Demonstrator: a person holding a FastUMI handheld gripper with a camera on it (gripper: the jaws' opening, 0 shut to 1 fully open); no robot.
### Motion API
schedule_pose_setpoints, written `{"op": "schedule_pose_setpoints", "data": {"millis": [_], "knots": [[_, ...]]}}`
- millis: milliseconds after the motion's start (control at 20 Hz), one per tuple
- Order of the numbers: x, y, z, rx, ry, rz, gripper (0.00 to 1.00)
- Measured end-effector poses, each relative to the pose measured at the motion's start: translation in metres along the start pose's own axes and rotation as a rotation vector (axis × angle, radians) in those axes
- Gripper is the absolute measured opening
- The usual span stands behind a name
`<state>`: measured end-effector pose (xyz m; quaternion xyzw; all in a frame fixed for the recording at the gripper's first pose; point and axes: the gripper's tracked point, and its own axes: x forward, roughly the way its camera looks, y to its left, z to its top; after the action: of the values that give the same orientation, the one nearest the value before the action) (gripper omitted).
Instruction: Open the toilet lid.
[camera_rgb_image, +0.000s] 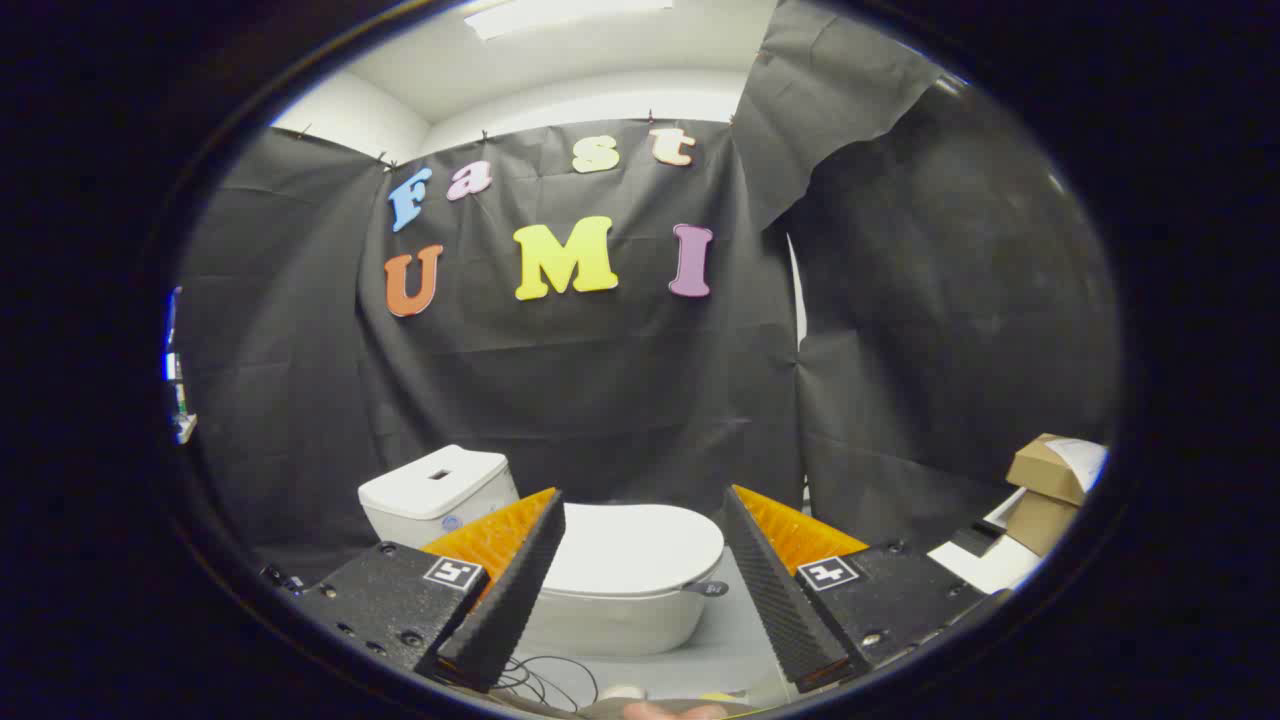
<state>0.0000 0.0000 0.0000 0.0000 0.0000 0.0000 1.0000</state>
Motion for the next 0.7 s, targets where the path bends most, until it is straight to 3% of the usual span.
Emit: {"op": "schedule_pose_setpoints", "data": {"millis": [700], "knots": [[-0.002, -0.01, 0.0033, 0.037, 0.005, -0.019, 0.99]]}}
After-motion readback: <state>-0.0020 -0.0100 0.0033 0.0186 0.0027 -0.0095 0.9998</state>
